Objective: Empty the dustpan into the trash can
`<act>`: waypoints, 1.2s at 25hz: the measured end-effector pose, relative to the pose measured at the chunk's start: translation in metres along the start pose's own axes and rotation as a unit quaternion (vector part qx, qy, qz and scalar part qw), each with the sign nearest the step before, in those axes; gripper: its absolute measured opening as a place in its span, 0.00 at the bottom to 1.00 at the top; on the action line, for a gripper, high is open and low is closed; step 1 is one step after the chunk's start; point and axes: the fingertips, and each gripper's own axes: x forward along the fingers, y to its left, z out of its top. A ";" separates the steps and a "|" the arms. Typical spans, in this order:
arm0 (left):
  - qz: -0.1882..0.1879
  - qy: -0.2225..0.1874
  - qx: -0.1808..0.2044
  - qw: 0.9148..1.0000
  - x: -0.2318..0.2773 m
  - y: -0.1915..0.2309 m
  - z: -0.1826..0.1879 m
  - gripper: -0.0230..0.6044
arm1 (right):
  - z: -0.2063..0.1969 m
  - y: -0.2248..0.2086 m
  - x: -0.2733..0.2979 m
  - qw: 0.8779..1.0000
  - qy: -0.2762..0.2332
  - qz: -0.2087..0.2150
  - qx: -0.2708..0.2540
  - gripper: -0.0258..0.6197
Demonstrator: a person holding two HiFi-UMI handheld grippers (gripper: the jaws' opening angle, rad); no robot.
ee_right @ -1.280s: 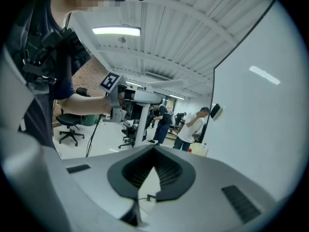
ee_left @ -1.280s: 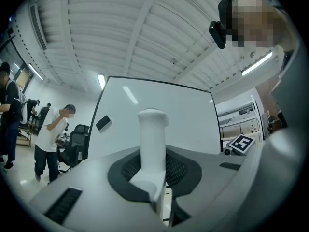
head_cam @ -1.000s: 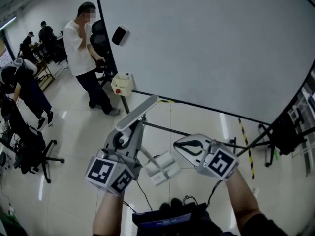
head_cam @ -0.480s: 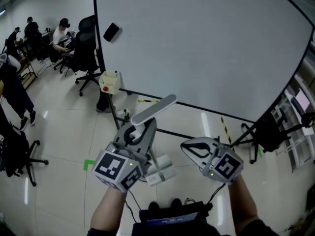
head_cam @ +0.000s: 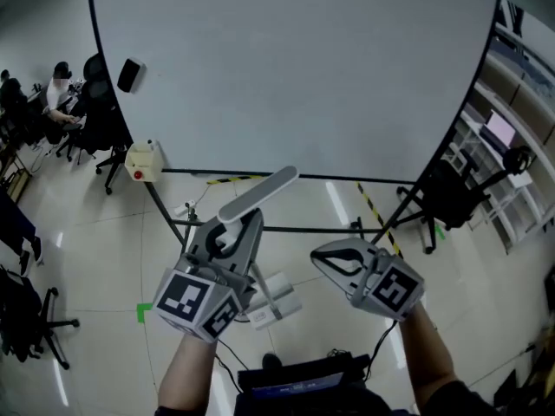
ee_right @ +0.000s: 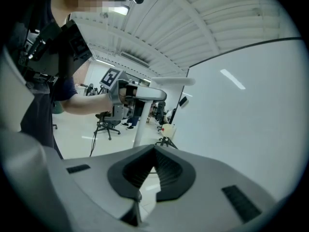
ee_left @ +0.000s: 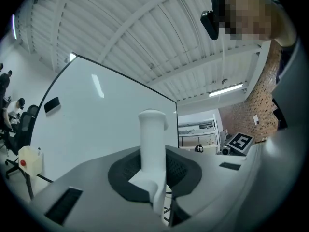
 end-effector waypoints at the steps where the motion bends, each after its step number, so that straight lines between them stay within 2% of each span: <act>1: -0.008 0.003 0.001 1.000 0.007 -0.008 -0.002 0.10 | -0.004 -0.003 -0.009 1.000 0.000 -0.009 0.004 0.06; 9: -0.070 0.019 0.008 0.997 0.069 -0.084 -0.021 0.10 | -0.043 -0.027 -0.105 0.995 -0.009 -0.087 0.039 0.06; 16: -0.111 0.020 0.007 0.994 0.115 -0.168 -0.031 0.10 | -0.076 -0.046 -0.205 0.985 -0.018 -0.157 0.068 0.06; 30: -0.181 0.034 -0.005 0.983 0.191 -0.320 -0.065 0.10 | -0.140 -0.060 -0.354 0.970 -0.027 -0.221 0.092 0.06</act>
